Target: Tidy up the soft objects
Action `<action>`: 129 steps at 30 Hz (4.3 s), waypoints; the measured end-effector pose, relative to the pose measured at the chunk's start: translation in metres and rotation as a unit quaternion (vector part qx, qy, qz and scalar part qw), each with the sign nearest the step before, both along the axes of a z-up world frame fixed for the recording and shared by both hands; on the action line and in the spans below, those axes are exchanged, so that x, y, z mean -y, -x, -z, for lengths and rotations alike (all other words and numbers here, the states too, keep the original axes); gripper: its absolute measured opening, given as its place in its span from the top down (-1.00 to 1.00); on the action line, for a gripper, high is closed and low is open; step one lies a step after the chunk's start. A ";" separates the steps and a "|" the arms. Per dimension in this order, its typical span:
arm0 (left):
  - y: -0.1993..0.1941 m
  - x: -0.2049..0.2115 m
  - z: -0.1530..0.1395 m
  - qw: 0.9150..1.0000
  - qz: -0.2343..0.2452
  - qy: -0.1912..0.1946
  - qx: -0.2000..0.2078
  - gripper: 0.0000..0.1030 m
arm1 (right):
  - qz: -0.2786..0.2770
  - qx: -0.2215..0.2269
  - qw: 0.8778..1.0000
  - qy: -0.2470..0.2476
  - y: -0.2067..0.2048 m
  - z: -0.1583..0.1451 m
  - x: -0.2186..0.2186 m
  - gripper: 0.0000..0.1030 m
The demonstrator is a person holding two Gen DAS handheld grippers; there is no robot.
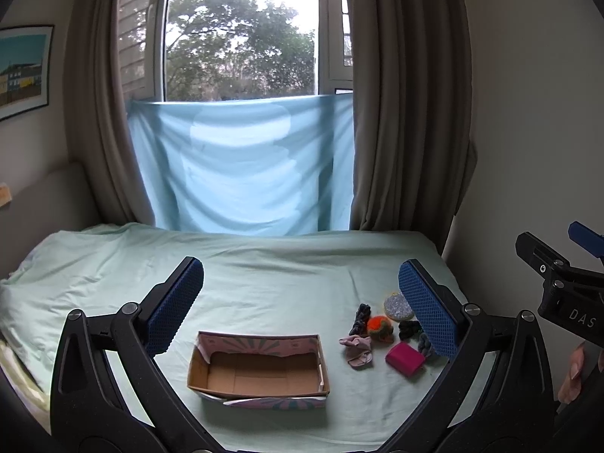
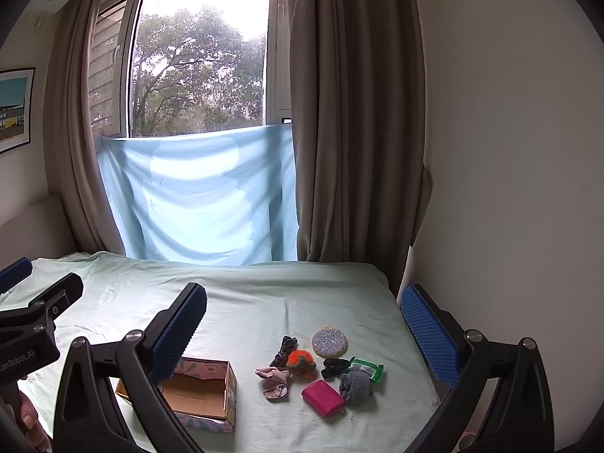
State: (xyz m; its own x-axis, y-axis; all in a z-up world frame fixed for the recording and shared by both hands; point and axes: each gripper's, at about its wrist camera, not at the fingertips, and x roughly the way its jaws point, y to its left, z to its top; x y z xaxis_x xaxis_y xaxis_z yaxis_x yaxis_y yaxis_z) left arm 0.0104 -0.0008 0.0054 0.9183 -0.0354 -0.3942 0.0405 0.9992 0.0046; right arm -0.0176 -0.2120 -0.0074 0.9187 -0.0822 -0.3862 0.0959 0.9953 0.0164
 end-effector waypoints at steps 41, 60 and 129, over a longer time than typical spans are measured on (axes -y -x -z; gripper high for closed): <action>-0.172 0.108 0.205 0.979 0.010 0.022 -0.204 -0.99 | 0.017 -0.146 0.989 0.000 -0.125 0.164 0.104 -0.99; -0.264 0.164 0.446 0.959 -0.004 -0.002 -0.284 -0.98 | 0.066 -0.254 0.961 -0.082 -0.220 0.397 0.149 -0.99; -0.154 -0.106 0.174 0.972 -0.023 0.065 -0.224 0.56 | -0.055 -0.190 0.977 -0.076 -0.144 0.139 -0.084 0.05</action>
